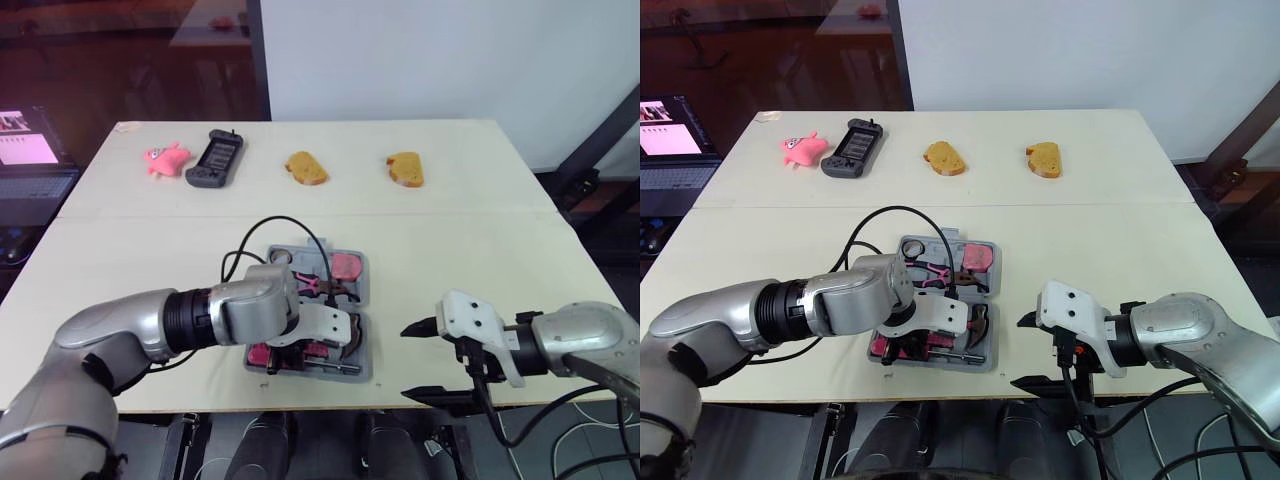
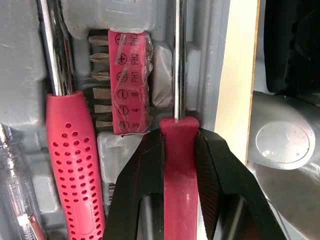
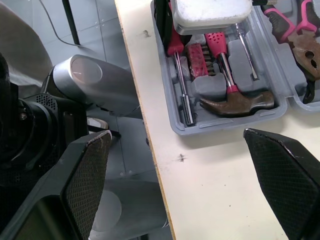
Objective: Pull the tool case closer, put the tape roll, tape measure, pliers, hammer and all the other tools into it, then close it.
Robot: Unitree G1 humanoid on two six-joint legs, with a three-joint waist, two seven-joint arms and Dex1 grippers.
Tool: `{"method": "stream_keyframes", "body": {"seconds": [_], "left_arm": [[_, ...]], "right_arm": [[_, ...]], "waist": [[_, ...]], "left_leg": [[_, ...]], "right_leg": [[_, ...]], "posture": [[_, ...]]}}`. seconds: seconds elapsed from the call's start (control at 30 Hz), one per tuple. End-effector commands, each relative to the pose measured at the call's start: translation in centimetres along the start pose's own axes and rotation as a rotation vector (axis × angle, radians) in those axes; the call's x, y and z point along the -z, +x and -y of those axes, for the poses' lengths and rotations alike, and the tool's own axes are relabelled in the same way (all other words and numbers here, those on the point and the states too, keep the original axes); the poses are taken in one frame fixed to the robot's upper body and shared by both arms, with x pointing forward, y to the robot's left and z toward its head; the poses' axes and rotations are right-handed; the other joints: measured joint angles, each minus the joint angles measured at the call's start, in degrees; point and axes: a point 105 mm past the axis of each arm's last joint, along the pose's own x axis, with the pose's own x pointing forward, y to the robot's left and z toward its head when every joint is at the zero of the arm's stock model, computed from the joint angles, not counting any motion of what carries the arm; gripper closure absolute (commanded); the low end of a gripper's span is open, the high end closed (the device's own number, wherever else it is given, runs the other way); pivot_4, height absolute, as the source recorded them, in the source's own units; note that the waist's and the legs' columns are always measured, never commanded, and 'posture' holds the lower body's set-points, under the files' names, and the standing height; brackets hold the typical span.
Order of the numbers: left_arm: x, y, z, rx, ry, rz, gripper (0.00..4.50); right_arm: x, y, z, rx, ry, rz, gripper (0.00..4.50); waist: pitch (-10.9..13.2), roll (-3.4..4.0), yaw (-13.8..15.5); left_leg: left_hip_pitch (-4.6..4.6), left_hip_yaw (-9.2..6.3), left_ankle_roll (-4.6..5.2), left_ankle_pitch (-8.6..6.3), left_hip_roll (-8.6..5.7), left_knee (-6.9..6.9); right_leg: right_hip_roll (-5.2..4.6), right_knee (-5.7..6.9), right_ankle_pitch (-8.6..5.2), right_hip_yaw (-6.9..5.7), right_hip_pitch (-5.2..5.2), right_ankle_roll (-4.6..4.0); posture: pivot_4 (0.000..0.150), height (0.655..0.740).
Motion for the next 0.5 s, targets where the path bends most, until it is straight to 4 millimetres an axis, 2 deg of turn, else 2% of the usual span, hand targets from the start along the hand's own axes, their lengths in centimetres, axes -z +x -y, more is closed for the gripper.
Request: {"method": "stream_keyframes", "body": {"seconds": [0.03, 0.1, 0.33, 0.5], "left_arm": [[-1.1, -1.3, -0.4, -0.047, 0.005, 0.056, 2.78], [-1.0, -2.0, -0.6, -0.059, -0.009, 0.075, 1.95], [-0.6, -4.9, 0.0, -0.060, -0.075, 0.192, 1.95], [-0.8, -6.8, 0.4, -0.052, -0.090, 0.408, 1.95]], "right_arm": [[-0.4, -0.1, 0.0, -0.003, -0.024, 0.012, 0.00], [-0.4, -0.1, 0.0, -0.004, -0.023, 0.012, 0.00], [-0.4, -0.1, -0.1, -0.008, -0.019, 0.012, 0.00], [-0.5, -0.2, -0.1, -0.012, -0.022, 0.015, 0.00]], "waist": [[-0.01, 0.01, 0.01], [0.01, -0.02, -0.10], [0.03, 0.03, -0.25], [0.03, 0.04, -0.23]], "left_leg": [[0.00, 0.00, 0.00, 0.00, 0.00, 0.00], [0.00, -0.01, 0.00, 0.00, 0.00, 0.01], [0.00, -0.01, 0.02, -0.02, 0.03, -0.04], [0.00, 0.00, 0.02, -0.02, 0.03, -0.04]], "right_leg": [[0.00, 0.00, 0.00, 0.00, 0.00, 0.00], [0.00, 0.00, 0.00, 0.00, 0.01, 0.00], [0.02, 0.03, 0.00, 0.00, -0.05, 0.04], [0.02, 0.00, -0.01, 0.01, -0.05, 0.02]], "posture": [[0.150, 0.7400], [0.150, 0.7400], [0.150, 0.7400], [0.150, 0.7400]]}}
